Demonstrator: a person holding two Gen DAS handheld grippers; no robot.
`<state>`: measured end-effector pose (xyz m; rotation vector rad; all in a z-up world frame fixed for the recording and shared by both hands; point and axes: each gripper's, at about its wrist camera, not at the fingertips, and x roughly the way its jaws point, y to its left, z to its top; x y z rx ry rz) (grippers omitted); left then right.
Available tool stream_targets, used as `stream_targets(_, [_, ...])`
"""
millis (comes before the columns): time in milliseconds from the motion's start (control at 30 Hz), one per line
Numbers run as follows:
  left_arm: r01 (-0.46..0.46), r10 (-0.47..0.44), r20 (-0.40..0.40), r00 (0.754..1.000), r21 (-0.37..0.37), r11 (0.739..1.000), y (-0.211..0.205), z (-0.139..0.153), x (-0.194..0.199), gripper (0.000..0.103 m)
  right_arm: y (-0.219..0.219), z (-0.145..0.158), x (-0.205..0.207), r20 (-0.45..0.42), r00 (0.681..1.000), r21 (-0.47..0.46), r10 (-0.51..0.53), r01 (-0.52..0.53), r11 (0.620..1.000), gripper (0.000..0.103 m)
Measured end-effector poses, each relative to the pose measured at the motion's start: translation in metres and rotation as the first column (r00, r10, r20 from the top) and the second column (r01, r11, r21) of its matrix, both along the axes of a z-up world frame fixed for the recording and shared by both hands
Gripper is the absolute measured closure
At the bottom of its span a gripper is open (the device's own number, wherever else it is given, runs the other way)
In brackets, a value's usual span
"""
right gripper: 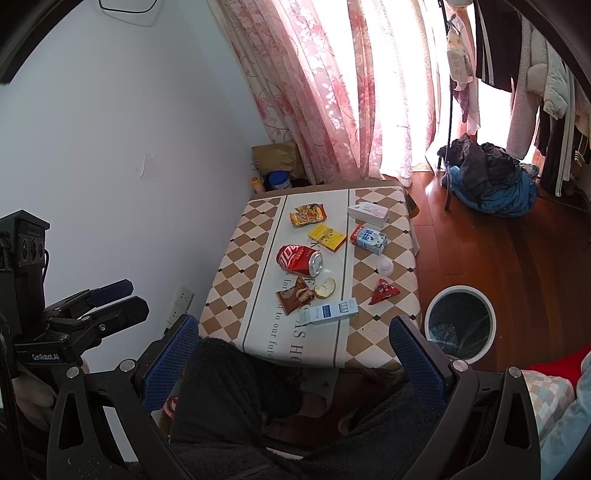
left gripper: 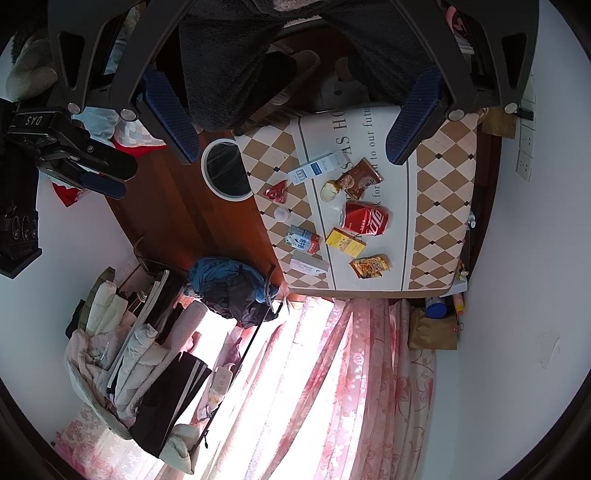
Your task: Collect trash
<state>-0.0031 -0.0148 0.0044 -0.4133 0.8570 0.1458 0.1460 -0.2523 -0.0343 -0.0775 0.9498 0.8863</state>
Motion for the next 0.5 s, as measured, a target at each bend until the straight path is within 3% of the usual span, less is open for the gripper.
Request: stream_targets(500, [-0.007,0.008,0.01,1.0,-0.038,0.999,0.006,-0.005,-0.001,0.0,0.016,-0.003,-0.002,-0.004,1.0,0.001,0.021,-0.021,1.0,0.0])
